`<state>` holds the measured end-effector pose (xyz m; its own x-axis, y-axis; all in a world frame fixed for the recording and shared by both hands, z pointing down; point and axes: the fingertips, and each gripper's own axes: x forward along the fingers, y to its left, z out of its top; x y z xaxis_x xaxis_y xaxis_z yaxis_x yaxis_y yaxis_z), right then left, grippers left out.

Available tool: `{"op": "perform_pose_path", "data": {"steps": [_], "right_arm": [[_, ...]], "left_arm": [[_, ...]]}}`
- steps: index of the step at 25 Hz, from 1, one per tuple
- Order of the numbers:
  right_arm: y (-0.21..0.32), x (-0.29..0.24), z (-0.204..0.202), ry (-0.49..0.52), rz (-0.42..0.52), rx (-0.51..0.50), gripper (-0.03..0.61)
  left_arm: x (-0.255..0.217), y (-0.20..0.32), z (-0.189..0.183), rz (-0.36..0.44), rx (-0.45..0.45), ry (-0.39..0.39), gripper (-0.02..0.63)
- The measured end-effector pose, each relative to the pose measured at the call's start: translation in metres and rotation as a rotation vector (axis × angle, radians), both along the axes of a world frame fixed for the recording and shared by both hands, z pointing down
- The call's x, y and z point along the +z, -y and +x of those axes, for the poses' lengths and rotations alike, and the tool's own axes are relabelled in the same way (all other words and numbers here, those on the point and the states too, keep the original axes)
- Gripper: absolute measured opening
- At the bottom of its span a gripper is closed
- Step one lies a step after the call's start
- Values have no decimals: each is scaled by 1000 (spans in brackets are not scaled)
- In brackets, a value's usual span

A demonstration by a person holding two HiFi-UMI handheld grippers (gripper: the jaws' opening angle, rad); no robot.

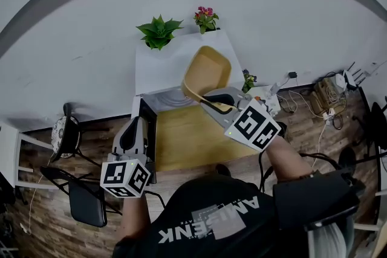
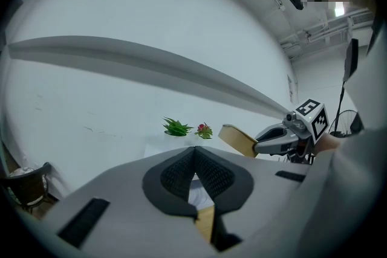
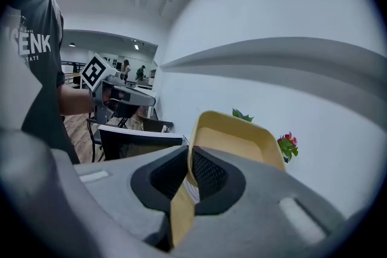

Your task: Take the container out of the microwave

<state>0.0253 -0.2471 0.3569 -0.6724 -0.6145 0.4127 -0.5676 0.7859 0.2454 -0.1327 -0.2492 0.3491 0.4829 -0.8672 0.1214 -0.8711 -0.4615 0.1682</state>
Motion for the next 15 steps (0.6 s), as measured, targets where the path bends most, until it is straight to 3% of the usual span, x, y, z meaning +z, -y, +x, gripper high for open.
{"op": "perform_pose_path", "data": {"steps": [6, 15], "right_arm": [[9, -2, 1, -5, 16, -30, 26], [14, 0, -1, -6, 19, -64, 28]], "left_arm": [[-3, -2, -5, 25, -61, 63, 2], [-1, -12, -10, 11, -112, 62, 2]]}}
